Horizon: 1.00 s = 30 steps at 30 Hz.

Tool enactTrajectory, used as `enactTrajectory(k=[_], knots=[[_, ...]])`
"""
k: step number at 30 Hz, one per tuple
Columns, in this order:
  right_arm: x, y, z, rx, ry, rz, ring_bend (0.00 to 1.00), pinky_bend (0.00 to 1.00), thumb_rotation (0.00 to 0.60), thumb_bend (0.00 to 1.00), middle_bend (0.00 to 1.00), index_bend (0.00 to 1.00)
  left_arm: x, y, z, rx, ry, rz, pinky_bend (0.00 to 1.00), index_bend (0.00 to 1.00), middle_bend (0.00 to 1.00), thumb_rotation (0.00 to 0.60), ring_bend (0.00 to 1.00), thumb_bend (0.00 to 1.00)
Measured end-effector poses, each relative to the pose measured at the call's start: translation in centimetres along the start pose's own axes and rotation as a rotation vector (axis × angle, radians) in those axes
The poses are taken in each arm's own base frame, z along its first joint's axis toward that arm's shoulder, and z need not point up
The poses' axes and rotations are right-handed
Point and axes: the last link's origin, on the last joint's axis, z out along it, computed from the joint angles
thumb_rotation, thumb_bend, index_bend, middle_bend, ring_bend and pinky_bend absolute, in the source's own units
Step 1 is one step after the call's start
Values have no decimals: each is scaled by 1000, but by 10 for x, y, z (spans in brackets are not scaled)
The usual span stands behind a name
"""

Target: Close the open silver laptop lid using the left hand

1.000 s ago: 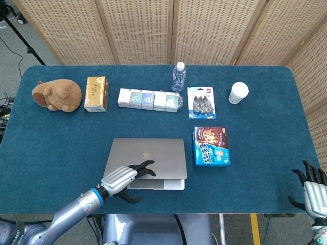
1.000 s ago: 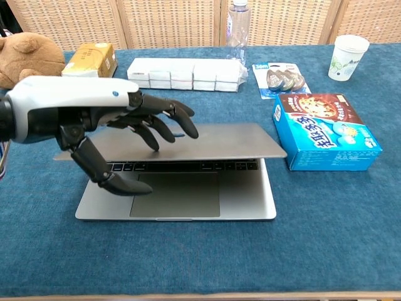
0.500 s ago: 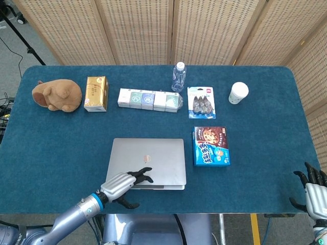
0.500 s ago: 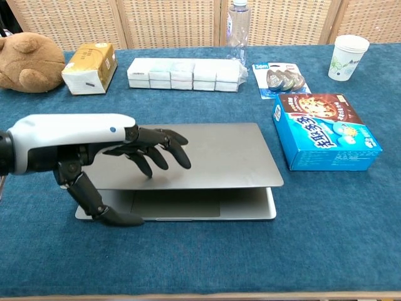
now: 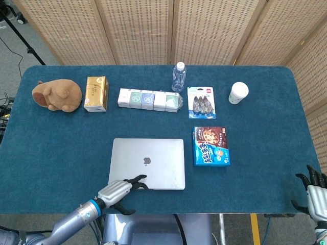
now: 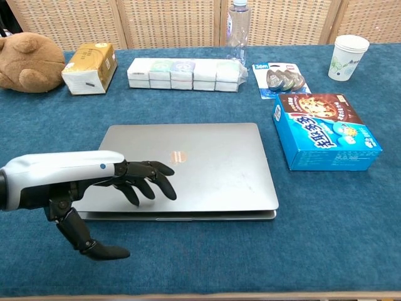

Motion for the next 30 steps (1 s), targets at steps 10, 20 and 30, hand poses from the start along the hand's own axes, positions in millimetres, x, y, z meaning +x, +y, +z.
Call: enactTrajectory(k=[10,20,30], knots=[[-3,1,0,-6,-6,1,0,0,600,240,0,220,-7,-10,-1,25,-15,-16,221,233,46,600,173,251],[-3,3,0,-13,-3,7,0,0,600,240,0,220,11,-4,3,-1,50,13,221,233,46,600,166,250],[-1,2,-2,-6,2,15,0,0,600,240,0,220,49,0,-4,-1,186,142,221,233,45,600,163,251]])
